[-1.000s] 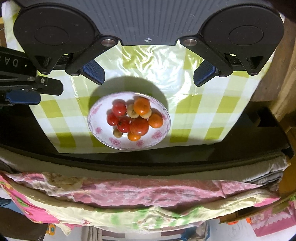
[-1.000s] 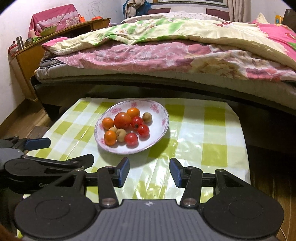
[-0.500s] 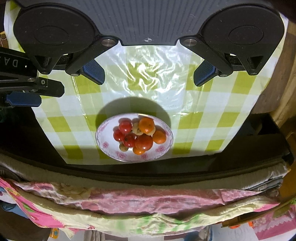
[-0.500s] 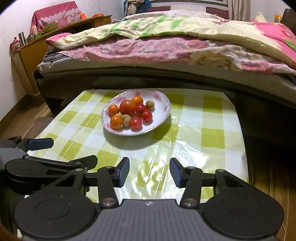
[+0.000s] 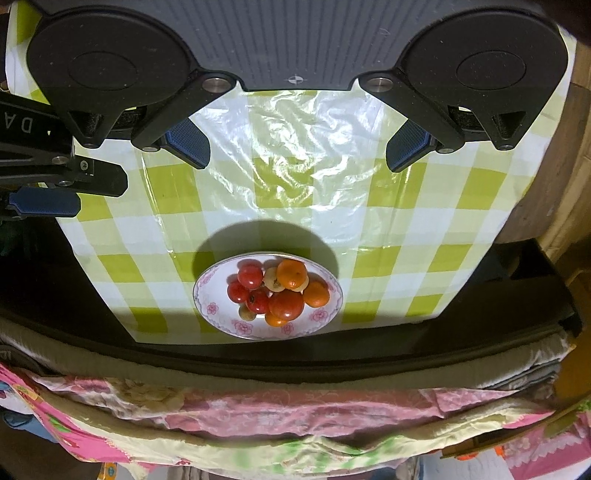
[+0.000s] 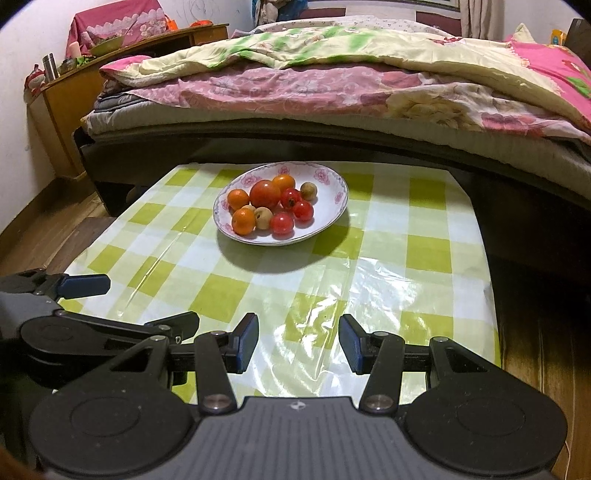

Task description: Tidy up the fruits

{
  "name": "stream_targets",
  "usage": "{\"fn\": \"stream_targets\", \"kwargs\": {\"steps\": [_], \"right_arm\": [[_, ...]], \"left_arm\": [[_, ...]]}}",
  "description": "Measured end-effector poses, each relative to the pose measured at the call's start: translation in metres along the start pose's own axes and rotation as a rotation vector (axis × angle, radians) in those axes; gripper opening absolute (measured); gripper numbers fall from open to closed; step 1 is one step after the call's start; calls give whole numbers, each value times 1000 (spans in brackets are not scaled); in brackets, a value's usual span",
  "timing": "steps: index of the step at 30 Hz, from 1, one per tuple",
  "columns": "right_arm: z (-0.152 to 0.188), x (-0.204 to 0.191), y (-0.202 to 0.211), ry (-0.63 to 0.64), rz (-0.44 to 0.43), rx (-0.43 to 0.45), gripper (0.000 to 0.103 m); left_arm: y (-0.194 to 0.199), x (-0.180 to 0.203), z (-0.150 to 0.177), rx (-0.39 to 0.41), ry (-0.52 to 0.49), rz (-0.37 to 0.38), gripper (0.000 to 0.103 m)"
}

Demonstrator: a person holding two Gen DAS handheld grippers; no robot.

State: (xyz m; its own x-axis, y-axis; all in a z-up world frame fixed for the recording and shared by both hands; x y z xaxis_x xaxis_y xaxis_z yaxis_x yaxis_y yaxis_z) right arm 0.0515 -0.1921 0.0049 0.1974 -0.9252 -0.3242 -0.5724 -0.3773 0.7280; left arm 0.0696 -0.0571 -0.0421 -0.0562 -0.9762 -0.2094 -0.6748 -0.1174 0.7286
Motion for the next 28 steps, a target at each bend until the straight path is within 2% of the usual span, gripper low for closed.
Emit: {"fn": "stream_targets", "kwargs": {"steps": [28], "right_arm": [[12, -5, -1, 1, -2, -18, 50]], "left_arm": [[3, -3, 9, 3, -10, -16, 102]]}}
Point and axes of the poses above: each gripper's, at about its wrist camera, not at the fingertips, and y roughly against the way its jaws point, x to its right, z to its underside, the point moved 7 cm from there along -y, roughly the way its jaws point, and after that the axes turned 13 degrees about -z, right-handed, at the moved point
